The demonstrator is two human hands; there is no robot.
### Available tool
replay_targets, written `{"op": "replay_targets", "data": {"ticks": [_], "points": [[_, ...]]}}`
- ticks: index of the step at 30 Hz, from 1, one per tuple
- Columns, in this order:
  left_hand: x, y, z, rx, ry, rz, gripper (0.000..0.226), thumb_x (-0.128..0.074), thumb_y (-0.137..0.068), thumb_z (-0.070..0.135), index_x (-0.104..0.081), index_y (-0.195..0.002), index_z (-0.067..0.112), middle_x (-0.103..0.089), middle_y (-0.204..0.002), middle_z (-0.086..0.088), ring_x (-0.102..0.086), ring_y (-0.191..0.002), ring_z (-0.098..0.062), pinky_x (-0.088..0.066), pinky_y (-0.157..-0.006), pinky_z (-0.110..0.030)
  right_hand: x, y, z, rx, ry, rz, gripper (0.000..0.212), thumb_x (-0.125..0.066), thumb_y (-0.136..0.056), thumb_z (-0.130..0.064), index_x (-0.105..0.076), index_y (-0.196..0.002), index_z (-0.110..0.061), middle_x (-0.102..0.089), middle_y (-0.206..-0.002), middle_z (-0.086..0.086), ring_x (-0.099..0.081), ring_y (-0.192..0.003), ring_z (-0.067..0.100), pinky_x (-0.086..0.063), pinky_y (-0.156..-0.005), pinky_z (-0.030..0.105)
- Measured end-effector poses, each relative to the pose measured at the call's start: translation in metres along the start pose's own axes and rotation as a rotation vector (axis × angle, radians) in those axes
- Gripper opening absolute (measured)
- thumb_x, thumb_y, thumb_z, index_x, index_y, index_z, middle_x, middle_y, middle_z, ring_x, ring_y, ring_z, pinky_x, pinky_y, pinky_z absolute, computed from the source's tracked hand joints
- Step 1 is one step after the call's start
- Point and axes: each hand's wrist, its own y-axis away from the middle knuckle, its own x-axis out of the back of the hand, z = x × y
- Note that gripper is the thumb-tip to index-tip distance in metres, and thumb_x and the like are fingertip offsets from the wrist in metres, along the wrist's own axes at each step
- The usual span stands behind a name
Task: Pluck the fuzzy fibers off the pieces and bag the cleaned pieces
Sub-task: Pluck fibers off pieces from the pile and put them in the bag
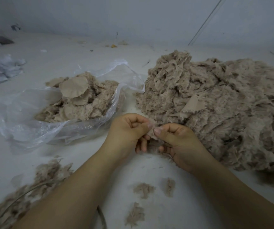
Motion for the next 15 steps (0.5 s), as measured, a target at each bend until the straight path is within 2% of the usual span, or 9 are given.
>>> {"op": "replay_targets", "data": {"ticks": [2, 5, 7, 10, 11, 15], "points": [[0.0005, -0.0012, -0.0008, -0.026, 0.011, 0.061, 0.01, -0.059, -0.092, -0.002, -0.063, -0.083, 0.0, -0.058, -0.058, -0.026, -0.051, -0.035, -0.024, -0.039, -0.035, -0.023, -0.0007, -0.0003, 0.0002, -0.004, -0.012, 0.027, 0.024, -0.077, -0.067, -0.025, -0.068, -0.076, -0.004, -0.073, -0.077, 0.012, -0.065, -0.059, 0.014, -0.051, -0.048, 0.021], [0.0016, -0.0022, 0.0003, -0.063, 0.039, 0.108, 0.013, -0.053, -0.095, -0.003, -0.061, -0.087, 0.002, -0.056, -0.053, -0.02, -0.053, -0.037, -0.023, -0.041, -0.036, -0.024, -0.0023, 0.0005, -0.0015, -0.01, -0.01, 0.031, 0.019, -0.076, -0.065, -0.026, -0.07, -0.07, -0.008, -0.071, -0.072, 0.011, -0.062, -0.056, 0.014, -0.05, -0.047, 0.02], [0.0012, -0.002, 0.0005, -0.066, 0.005, 0.083, 0.014, -0.053, -0.096, -0.001, -0.062, -0.087, 0.004, -0.056, -0.05, -0.014, -0.049, -0.035, -0.02, -0.038, -0.036, -0.021, -0.0027, 0.0014, -0.0028, -0.013, 0.005, 0.016, 0.023, -0.076, -0.065, -0.032, -0.072, -0.068, -0.009, -0.067, -0.07, 0.013, -0.059, -0.057, 0.017, -0.049, -0.048, 0.021], [-0.0018, -0.0001, 0.0001, -0.055, -0.029, 0.021, 0.014, -0.059, -0.094, 0.002, -0.064, -0.083, 0.007, -0.055, -0.048, -0.005, -0.043, -0.031, -0.015, -0.033, -0.036, -0.017, -0.002, 0.0028, -0.0039, 0.005, 0.017, -0.028, 0.036, -0.07, -0.078, -0.034, -0.072, -0.081, 0.002, -0.063, -0.082, 0.036, -0.056, -0.068, 0.03, -0.048, -0.062, 0.031], [-0.0027, 0.0004, 0.0002, -0.058, -0.033, 0.026, 0.012, -0.061, -0.092, 0.002, -0.065, -0.083, 0.008, -0.055, -0.049, -0.005, -0.044, -0.031, -0.015, -0.033, -0.036, -0.018, -0.0024, 0.0035, -0.0041, 0.018, 0.031, -0.052, 0.034, -0.068, -0.08, -0.031, -0.072, -0.081, 0.003, -0.063, -0.081, 0.037, -0.055, -0.069, 0.03, -0.046, -0.062, 0.032], [-0.0015, 0.0003, 0.0008, -0.098, -0.022, 0.132, 0.007, -0.062, -0.091, 0.001, -0.063, -0.087, 0.006, -0.056, -0.046, -0.01, -0.046, -0.033, -0.02, -0.037, -0.035, -0.023, -0.0054, 0.0044, -0.005, 0.012, 0.034, -0.05, 0.018, -0.068, -0.076, -0.026, -0.073, -0.067, -0.011, -0.064, -0.065, 0.014, -0.053, -0.053, 0.019, -0.042, -0.046, 0.022]]}}
